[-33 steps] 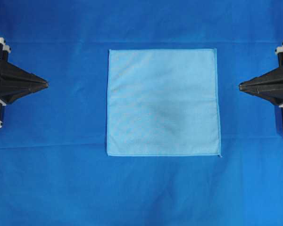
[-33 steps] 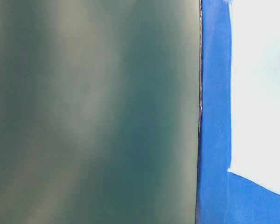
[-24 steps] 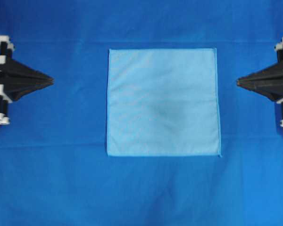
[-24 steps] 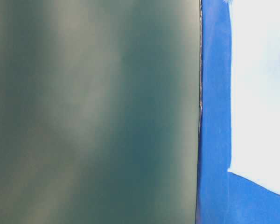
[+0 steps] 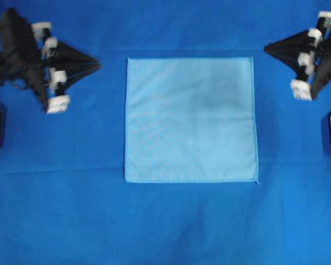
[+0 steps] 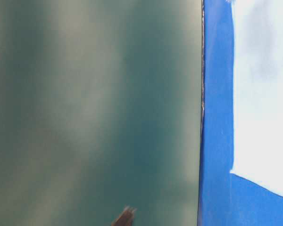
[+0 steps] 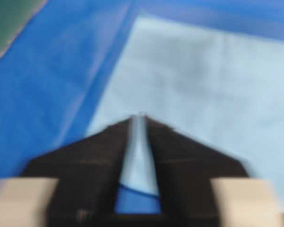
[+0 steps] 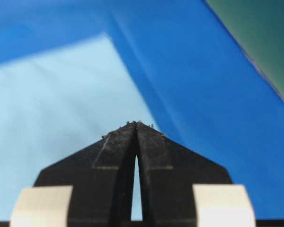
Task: Fold the light blue towel.
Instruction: 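Move both grippers to the towel's top corners, left and right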
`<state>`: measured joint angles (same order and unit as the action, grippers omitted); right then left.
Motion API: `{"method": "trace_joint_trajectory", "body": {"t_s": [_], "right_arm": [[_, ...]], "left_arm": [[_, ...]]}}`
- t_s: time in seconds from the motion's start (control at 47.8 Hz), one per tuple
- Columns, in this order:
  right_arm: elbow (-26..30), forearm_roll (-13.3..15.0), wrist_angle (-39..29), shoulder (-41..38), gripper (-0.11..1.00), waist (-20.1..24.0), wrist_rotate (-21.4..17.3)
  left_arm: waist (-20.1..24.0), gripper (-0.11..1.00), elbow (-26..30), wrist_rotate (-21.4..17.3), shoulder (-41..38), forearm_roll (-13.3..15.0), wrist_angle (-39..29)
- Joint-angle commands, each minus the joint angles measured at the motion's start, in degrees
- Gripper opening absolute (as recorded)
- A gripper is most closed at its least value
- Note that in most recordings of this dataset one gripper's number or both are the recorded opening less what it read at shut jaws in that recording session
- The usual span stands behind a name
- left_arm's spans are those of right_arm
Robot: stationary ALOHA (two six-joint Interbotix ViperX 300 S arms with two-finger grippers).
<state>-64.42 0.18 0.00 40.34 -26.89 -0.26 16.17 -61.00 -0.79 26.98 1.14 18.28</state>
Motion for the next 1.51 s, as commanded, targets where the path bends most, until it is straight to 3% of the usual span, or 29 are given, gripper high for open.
{"method": "trace_joint_trajectory", "body": {"t_s": [0.0, 0.063, 0.167, 0.23, 0.272, 0.669, 0.962, 1.087, 1.171, 1.317, 1.443, 1.485], "right_arm": [[2.1, 0.0, -0.4, -4.7, 0.01, -2.8, 0.4], [2.9, 0.4, -0.9, -7.8, 0.09, -4.0, 0.6], [4.4, 2.2, -1.2, -13.5, 0.40, -5.2, 0.6], [5.1, 3.3, -1.0, -16.7, 0.58, -5.9, 0.6], [5.6, 3.7, -1.0, -18.8, 0.63, -6.3, 0.6], [9.1, 4.9, 2.3, -34.6, 0.58, -8.4, 0.6], [9.0, 4.9, 3.6, -39.3, 0.58, -9.2, 0.6], [9.1, 4.9, 4.0, -39.9, 0.55, -9.2, 0.6], [9.0, 4.9, 3.5, -39.8, 0.42, -9.2, 0.8], [9.2, 4.9, 2.1, -39.8, 0.03, -9.2, 0.8], [9.2, 4.9, 2.1, -39.8, 0.02, -9.2, 0.8], [9.3, 4.9, 2.1, -39.8, 0.02, -9.2, 0.8]], "left_arm": [[1.3, 0.31, 2.9, -0.2, -4.3, -0.1, 0.4], [2.2, 0.51, 4.2, -0.2, -7.3, -0.1, 0.4], [4.2, 0.79, 6.7, -0.2, -13.4, -0.1, 0.4], [5.4, 0.84, 8.3, -0.3, -17.2, -0.1, 0.4], [6.0, 0.84, 9.4, -0.3, -19.6, -0.1, 0.5], [9.8, 0.83, 15.7, -0.4, -36.8, -0.1, 2.1], [11.1, 0.81, 17.0, -2.5, -39.6, -0.1, 1.8], [10.9, 0.77, 16.9, -2.5, -39.6, -0.1, 1.1], [10.2, 0.69, 17.0, -2.7, -39.6, -0.1, -0.4], [9.3, 0.33, 17.2, -2.9, -39.4, -0.1, -3.5], [9.3, 0.03, 17.2, -2.9, -38.8, -0.2, -3.8], [9.3, 0.02, 17.2, -2.9, -38.5, -0.2, -4.0]]}}
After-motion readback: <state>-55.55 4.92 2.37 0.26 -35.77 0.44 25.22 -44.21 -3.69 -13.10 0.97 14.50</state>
